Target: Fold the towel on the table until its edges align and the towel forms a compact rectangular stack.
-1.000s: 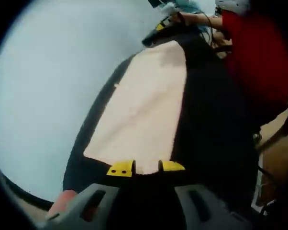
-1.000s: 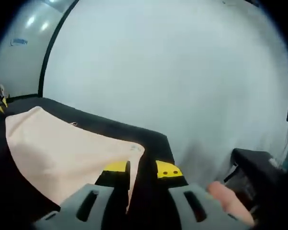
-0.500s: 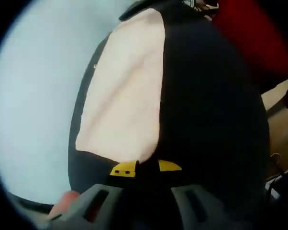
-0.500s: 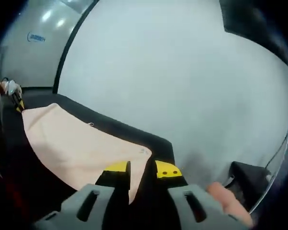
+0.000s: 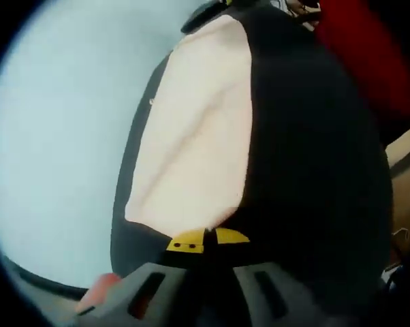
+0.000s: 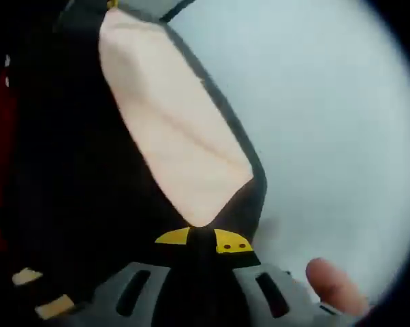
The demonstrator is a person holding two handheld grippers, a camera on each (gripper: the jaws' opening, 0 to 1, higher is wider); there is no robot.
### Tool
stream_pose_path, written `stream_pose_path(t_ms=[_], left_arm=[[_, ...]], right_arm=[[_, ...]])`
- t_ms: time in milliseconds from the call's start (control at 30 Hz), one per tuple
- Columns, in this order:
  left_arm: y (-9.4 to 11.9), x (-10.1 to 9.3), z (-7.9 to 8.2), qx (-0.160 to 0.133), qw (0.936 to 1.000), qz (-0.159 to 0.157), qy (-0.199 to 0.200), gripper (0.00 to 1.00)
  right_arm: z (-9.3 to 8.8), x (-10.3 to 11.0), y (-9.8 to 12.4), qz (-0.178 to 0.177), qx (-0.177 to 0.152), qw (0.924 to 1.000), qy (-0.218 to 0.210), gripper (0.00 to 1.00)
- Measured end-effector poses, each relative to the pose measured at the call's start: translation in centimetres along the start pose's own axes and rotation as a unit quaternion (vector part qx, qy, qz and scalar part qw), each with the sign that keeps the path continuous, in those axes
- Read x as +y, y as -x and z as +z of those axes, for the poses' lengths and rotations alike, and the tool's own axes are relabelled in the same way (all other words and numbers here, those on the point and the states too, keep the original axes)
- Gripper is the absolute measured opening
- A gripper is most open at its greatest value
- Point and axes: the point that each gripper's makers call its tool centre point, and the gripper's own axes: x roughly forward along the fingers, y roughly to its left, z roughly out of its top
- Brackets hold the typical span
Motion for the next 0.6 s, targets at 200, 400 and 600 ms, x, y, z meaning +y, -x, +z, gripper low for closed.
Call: stream_pose_path(t_ms=[200, 400, 600], left_arm=[[2.4, 0.9, 0.7, -0.04, 0.9972, 0.037, 0.052, 0.0], [2.4, 0.5, 0.8, -0.045, 0.9965, 0.042, 0.056, 0.0], [2.1, 0.6, 0.9, -0.046, 0.9963, 0.049, 0.053, 0.0]], right_arm=[[0.4, -0.5, -1.8, -0.013, -0.016, 0.9996, 0.021, 0.1], [0.8, -0.2, -3.0, -0.007, -0.031, 0.9994, 0.013, 0.0], [0.3, -0.6, -0.5, 0.034, -0.005, 0.9992, 0.019, 0.0]])
